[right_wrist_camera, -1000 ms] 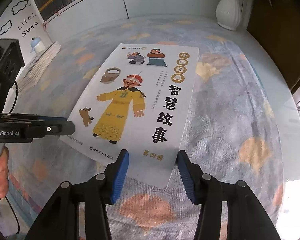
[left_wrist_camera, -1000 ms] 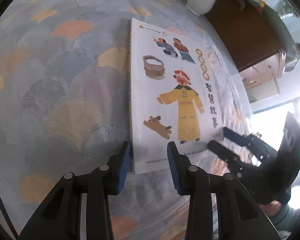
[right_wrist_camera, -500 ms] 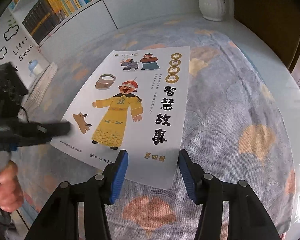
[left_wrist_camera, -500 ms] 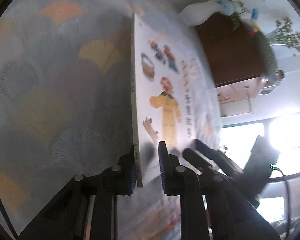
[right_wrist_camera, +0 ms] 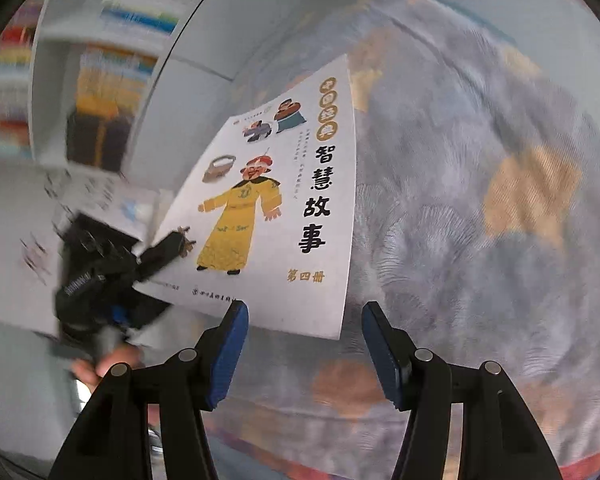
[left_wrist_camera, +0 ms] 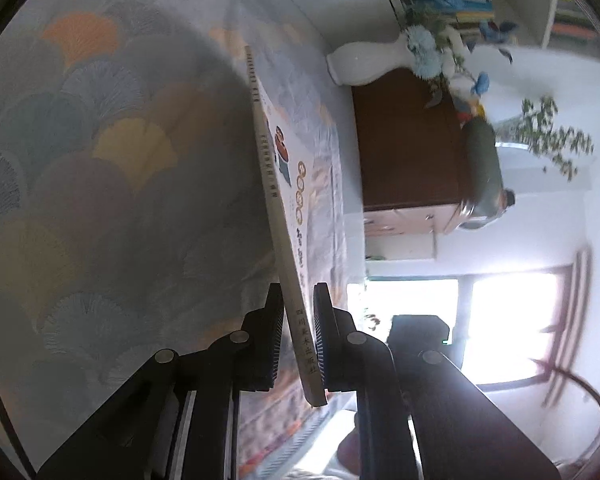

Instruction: Organize books

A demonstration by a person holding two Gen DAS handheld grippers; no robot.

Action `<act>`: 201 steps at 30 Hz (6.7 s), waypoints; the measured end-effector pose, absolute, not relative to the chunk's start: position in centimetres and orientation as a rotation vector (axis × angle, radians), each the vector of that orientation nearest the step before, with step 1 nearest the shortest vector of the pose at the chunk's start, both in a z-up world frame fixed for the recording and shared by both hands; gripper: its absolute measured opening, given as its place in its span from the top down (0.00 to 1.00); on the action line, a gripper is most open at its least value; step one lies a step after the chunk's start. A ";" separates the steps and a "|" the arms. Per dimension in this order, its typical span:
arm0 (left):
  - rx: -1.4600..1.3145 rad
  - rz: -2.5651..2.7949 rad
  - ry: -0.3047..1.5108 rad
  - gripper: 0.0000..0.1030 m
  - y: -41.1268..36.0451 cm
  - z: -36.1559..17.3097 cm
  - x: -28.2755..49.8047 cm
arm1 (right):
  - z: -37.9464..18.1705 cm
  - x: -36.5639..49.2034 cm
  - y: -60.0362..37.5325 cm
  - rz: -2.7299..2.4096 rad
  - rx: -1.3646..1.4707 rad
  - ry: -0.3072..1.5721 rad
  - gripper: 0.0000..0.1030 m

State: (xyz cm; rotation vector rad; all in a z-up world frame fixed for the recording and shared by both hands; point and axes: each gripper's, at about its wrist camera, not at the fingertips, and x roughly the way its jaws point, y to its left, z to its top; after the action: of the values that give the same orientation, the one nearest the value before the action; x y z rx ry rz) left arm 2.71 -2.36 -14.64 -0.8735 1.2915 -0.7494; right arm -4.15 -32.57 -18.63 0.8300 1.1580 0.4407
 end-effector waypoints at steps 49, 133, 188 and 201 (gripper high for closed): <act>-0.422 -0.444 0.942 0.89 24.0 0.7 -0.8 | -0.7 -2.7 2.0 0.784 -0.111 0.790 0.76; -0.199 -0.153 0.541 0.71 6.7 16.9 -10.7 | 18.0 -10.4 -18.3 0.181 0.136 0.320 0.20; -0.035 0.103 0.814 0.34 18.6 7.7 -5.9 | 6.2 -6.5 -10.7 0.118 0.009 0.685 0.14; 0.044 0.076 0.800 0.02 19.3 6.4 -4.0 | 5.7 -7.6 -9.2 0.037 0.027 0.676 0.14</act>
State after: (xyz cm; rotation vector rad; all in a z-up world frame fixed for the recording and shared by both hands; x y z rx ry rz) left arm -4.04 19.33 6.38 0.0443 0.7998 0.0760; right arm -7.60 -9.22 5.68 0.0269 0.6761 0.0374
